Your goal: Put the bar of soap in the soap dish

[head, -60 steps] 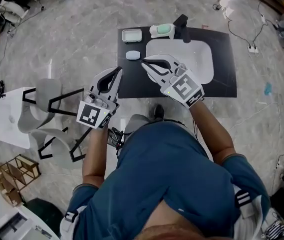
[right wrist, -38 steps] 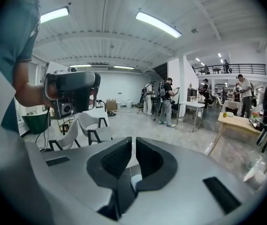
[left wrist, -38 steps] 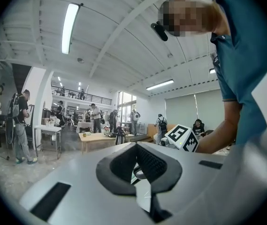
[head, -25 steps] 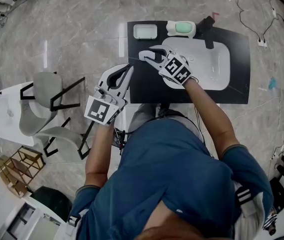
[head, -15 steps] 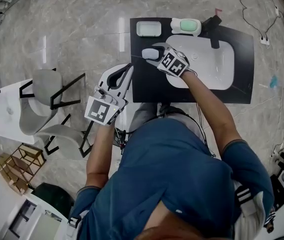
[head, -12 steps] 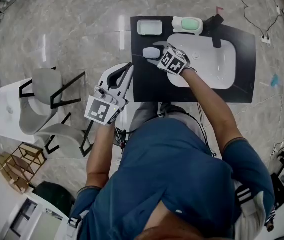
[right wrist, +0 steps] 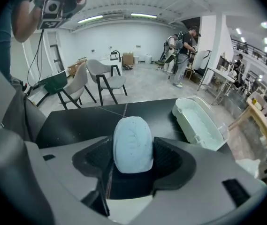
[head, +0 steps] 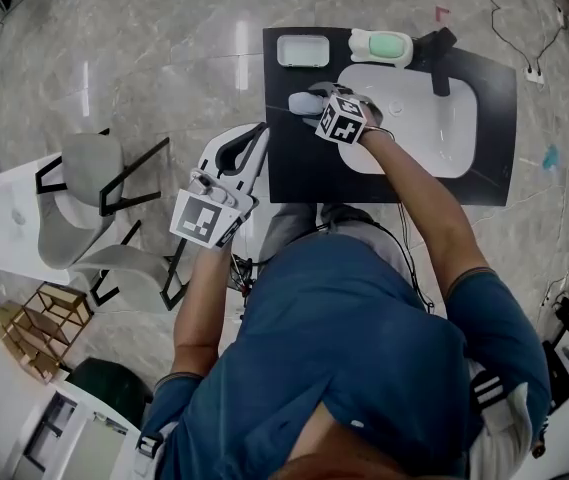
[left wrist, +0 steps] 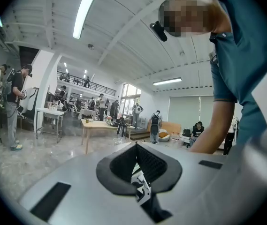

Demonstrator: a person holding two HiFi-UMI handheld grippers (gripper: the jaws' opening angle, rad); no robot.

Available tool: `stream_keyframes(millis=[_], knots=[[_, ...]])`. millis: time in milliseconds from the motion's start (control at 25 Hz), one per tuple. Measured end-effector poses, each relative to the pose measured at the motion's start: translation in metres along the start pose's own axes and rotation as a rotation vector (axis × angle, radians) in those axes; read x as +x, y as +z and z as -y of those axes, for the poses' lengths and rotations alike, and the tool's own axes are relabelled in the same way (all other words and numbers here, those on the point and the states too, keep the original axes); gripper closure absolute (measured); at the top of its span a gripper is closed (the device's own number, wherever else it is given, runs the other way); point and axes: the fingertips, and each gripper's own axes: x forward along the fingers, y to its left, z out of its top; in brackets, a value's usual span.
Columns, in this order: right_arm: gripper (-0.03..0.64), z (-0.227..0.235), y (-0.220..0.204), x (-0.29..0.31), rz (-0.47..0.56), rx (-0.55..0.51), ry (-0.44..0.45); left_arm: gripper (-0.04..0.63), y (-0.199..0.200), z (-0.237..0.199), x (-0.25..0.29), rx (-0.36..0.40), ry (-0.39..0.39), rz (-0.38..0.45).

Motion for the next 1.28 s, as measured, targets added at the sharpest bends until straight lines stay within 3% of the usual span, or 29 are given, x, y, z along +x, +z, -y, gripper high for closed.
stream_keyframes(millis=[320,880,1280], knots=[[0.339,0.002,0.001,-0.001,-0.003,0.011,0.034,0.592,-0.002,-0.006,0.004,-0.014,-0.002,0.009],[0.354,0.069,0.059,-0.045,0.088,-0.097,-0.142,0.592,-0.003,-0.017,0.001,-0.033,0.019,0.008],[0.368,0.095,0.085,-0.051,0.115,-0.129,-0.155,0.592,-0.013,-0.018,-0.005,-0.061,0.022,0.0]])
